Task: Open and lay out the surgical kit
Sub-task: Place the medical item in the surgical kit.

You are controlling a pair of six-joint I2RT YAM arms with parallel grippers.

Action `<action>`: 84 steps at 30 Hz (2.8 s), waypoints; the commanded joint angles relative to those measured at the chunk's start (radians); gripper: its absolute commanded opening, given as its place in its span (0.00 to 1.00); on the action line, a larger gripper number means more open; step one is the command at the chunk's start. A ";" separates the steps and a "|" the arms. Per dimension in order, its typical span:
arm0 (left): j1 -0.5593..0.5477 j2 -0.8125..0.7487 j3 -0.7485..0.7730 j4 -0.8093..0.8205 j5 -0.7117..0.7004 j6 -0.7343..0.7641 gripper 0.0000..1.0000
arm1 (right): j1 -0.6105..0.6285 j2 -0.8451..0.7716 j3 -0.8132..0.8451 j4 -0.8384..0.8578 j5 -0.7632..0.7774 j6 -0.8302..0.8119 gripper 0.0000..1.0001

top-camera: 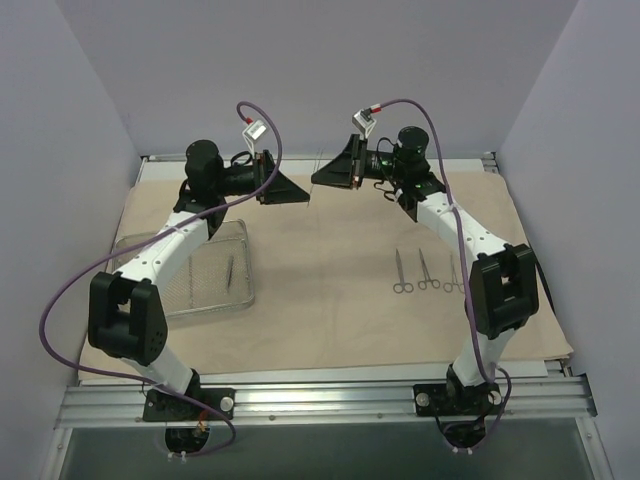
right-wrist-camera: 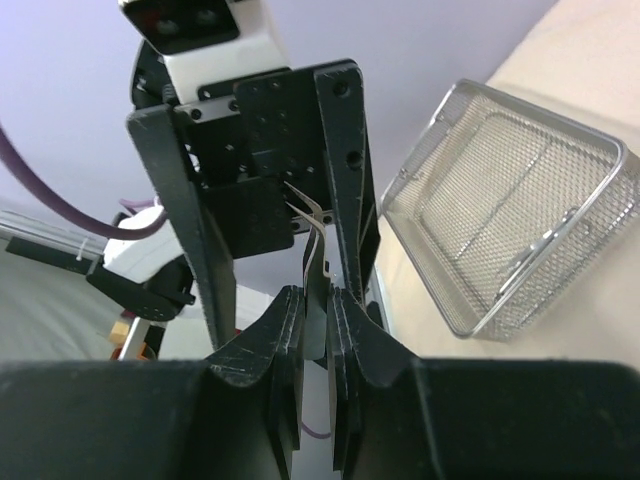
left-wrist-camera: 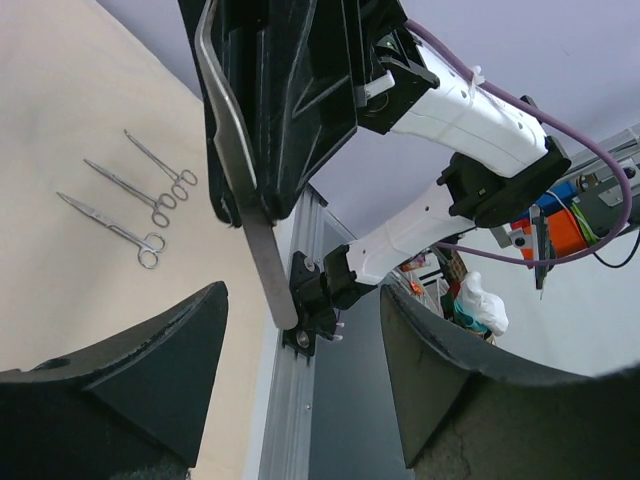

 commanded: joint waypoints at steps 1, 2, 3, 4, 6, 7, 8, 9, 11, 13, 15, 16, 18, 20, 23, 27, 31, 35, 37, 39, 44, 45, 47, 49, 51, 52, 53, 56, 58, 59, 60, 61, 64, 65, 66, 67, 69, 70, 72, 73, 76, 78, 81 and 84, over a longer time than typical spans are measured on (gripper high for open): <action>-0.001 -0.009 0.029 0.047 0.019 0.000 0.71 | 0.024 -0.015 0.069 -0.123 0.007 -0.142 0.00; -0.003 -0.008 0.032 0.034 0.017 0.006 0.70 | 0.025 -0.012 0.069 -0.130 0.019 -0.145 0.00; -0.010 -0.006 0.036 0.023 0.014 0.017 0.68 | 0.032 -0.012 0.069 -0.130 0.022 -0.148 0.00; -0.015 -0.005 0.044 0.005 0.011 0.034 0.66 | 0.035 -0.012 0.070 -0.136 0.027 -0.153 0.00; -0.027 0.006 0.085 -0.144 0.002 0.130 0.60 | 0.038 -0.013 0.079 -0.147 0.039 -0.157 0.00; -0.038 0.006 0.096 -0.188 -0.003 0.164 0.59 | 0.041 -0.012 0.082 -0.146 0.041 -0.156 0.00; -0.040 0.000 0.102 -0.245 -0.010 0.204 0.57 | 0.041 -0.009 0.087 -0.155 0.042 -0.156 0.00; -0.041 -0.003 0.105 -0.261 -0.018 0.218 0.56 | 0.041 -0.008 0.090 -0.155 0.042 -0.157 0.00; -0.041 -0.003 0.124 -0.349 -0.036 0.280 0.47 | 0.041 -0.010 0.098 -0.156 0.045 -0.156 0.00; -0.041 0.000 0.165 -0.432 -0.067 0.339 0.23 | 0.041 -0.010 0.116 -0.184 0.064 -0.177 0.00; -0.041 -0.005 0.196 -0.602 -0.116 0.444 0.06 | 0.041 -0.001 0.154 -0.338 0.105 -0.232 0.09; -0.041 -0.008 0.232 -0.659 -0.189 0.487 0.02 | 0.042 0.002 0.211 -0.400 0.125 -0.302 0.27; -0.041 -0.014 0.259 -0.798 -0.260 0.575 0.02 | 0.050 0.013 0.274 -0.587 0.175 -0.370 0.40; -0.041 -0.020 0.280 -0.857 -0.340 0.612 0.02 | 0.059 0.034 0.364 -0.731 0.246 -0.433 0.45; -0.043 -0.032 0.279 -0.868 -0.404 0.608 0.02 | 0.087 0.079 0.485 -0.895 0.344 -0.514 0.49; -0.060 -0.029 0.311 -0.934 -0.502 0.638 0.02 | 0.125 0.111 0.565 -0.980 0.450 -0.536 0.49; -0.067 -0.031 0.329 -0.956 -0.552 0.638 0.02 | 0.153 0.159 0.648 -1.092 0.516 -0.559 0.41; -0.069 -0.038 0.332 -0.968 -0.579 0.646 0.02 | 0.163 0.183 0.682 -1.141 0.564 -0.568 0.34; -0.070 -0.046 0.334 -0.983 -0.615 0.655 0.02 | 0.163 0.183 0.696 -1.175 0.602 -0.570 0.34; -0.069 -0.052 0.335 -0.988 -0.622 0.658 0.02 | 0.165 0.179 0.693 -1.177 0.611 -0.570 0.35; -0.072 -0.038 0.346 -1.003 -0.626 0.664 0.02 | 0.174 0.182 0.719 -1.207 0.631 -0.582 0.38; -0.070 -0.038 0.346 -1.003 -0.624 0.664 0.02 | 0.174 0.180 0.715 -1.203 0.628 -0.581 0.39; -0.072 -0.043 0.340 -0.990 -0.619 0.658 0.02 | 0.176 0.182 0.714 -1.192 0.619 -0.578 0.39; -0.077 -0.038 0.345 -0.999 -0.618 0.661 0.02 | 0.176 0.194 0.722 -1.190 0.608 -0.578 0.39; -0.077 -0.029 0.354 -1.006 -0.616 0.664 0.02 | 0.179 0.196 0.727 -1.186 0.607 -0.576 0.39; -0.077 -0.032 0.354 -1.002 -0.615 0.664 0.02 | 0.180 0.199 0.727 -1.186 0.604 -0.576 0.39; -0.077 -0.035 0.352 -0.999 -0.615 0.661 0.02 | 0.180 0.200 0.728 -1.186 0.601 -0.578 0.39; -0.078 -0.028 0.360 -1.000 -0.612 0.661 0.02 | 0.182 0.209 0.727 -1.174 0.591 -0.575 0.40; -0.080 -0.028 0.360 -0.999 -0.607 0.658 0.02 | 0.183 0.220 0.730 -1.169 0.581 -0.572 0.41; -0.081 -0.028 0.360 -0.997 -0.607 0.658 0.02 | 0.185 0.226 0.733 -1.169 0.579 -0.572 0.41; -0.083 -0.028 0.361 -0.996 -0.609 0.658 0.02 | 0.185 0.229 0.736 -1.169 0.575 -0.572 0.41; -0.086 -0.023 0.363 -0.996 -0.610 0.658 0.02 | 0.185 0.241 0.747 -1.167 0.572 -0.570 0.41; -0.090 -0.014 0.369 -0.997 -0.609 0.657 0.02 | 0.188 0.260 0.768 -1.167 0.558 -0.570 0.39; -0.093 -0.011 0.371 -0.997 -0.610 0.655 0.02 | 0.190 0.265 0.773 -1.166 0.552 -0.570 0.39; -0.095 -0.011 0.371 -0.996 -0.612 0.655 0.02 | 0.190 0.268 0.777 -1.164 0.547 -0.570 0.38; -0.095 -0.008 0.371 -0.996 -0.612 0.655 0.02 | 0.191 0.272 0.782 -1.164 0.542 -0.570 0.37; -0.096 -0.002 0.377 -0.997 -0.613 0.655 0.02 | 0.191 0.278 0.791 -1.170 0.533 -0.576 0.35; -0.096 0.001 0.377 -0.999 -0.615 0.653 0.02 | 0.191 0.272 0.793 -1.177 0.535 -0.578 0.35; -0.096 0.005 0.383 -1.002 -0.619 0.655 0.02 | 0.190 0.258 0.774 -1.154 0.532 -0.579 0.37; -0.095 0.006 0.383 -1.002 -0.622 0.655 0.02 | 0.190 0.251 0.770 -1.149 0.523 -0.578 0.38; -0.095 0.014 0.387 -1.011 -0.626 0.653 0.02 | 0.188 0.251 0.776 -1.155 0.507 -0.582 0.40; -0.092 0.015 0.388 -1.007 -0.626 0.650 0.02 | 0.188 0.249 0.771 -1.155 0.495 -0.585 0.41; -0.090 0.020 0.391 -1.005 -0.618 0.647 0.02 | 0.188 0.249 0.767 -1.147 0.481 -0.587 0.41; -0.090 0.023 0.392 -1.002 -0.616 0.647 0.02 | 0.186 0.254 0.771 -1.141 0.466 -0.585 0.41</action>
